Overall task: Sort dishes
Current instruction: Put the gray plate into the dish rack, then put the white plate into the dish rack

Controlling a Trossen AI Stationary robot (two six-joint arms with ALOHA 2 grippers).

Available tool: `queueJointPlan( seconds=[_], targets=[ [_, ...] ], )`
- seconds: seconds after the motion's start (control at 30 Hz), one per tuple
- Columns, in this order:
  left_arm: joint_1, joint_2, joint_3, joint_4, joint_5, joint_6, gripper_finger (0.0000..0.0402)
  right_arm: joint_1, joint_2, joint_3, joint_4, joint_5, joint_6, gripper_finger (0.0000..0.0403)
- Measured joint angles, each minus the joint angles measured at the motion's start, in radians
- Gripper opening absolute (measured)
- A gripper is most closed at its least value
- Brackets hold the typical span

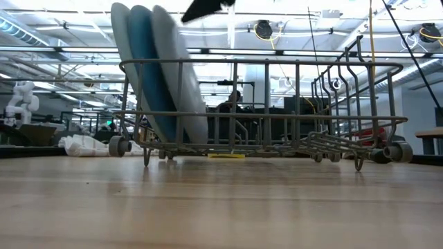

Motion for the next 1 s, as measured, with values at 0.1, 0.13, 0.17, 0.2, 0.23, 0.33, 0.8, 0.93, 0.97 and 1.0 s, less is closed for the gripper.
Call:
queueJointPlan(
  seconds=[0.1,0.13,0.17,0.2,0.23,0.33,0.8,0.93,0.97,1.0],
  targets=[
    [0.0,0.0,0.0,-0.003,0.0,0.06,0.0123,-0.025,0.04,-0.001,0.018,-0.065,0.0,0.0066],
    [0.0,0.0,0.0,-0.005,0.0,0.079,0.0123,-0.032,0.054,-0.001,0.021,-0.073,-0.004,0.0066],
    [0.0,0.0,0.0,-0.009,0.0,0.092,0.0123,-0.036,0.066,-0.001,0.032,-0.075,-0.008,0.0066],
    [0.003,0.0,0.0,-0.01,0.0,0.107,0.0123,-0.036,0.074,-0.001,0.036,-0.074,-0.011,0.0066],
    [0.006,0.0,0.0,-0.011,0.0,0.121,0.0123,-0.037,0.079,-0.001,0.032,-0.072,-0.015,0.0066],
    [0.01,-0.001,-0.001,-0.035,0.0,0.134,0.0123,-0.024,0.073,-0.001,0.019,-0.049,-0.021,0.0066],
    [0.086,-0.051,-0.001,-0.2,0.088,0.127,0.0123,0.147,-0.252,0.0,-0.314,-0.007,0.189,0.006],
    [0.138,-0.05,-0.006,-0.265,0.125,0.126,0.0123,0.205,-0.335,0.0,-0.457,0.094,0.281,0.0039],
    [0.155,-0.05,-0.013,-0.267,0.132,0.126,0.0123,0.213,-0.353,0.0,-0.505,0.114,0.316,0.0033],
    [0.169,-0.051,-0.02,-0.267,0.142,0.127,0.0123,0.221,-0.372,0.0,-0.556,0.133,0.362,0.0026]
  ],
)
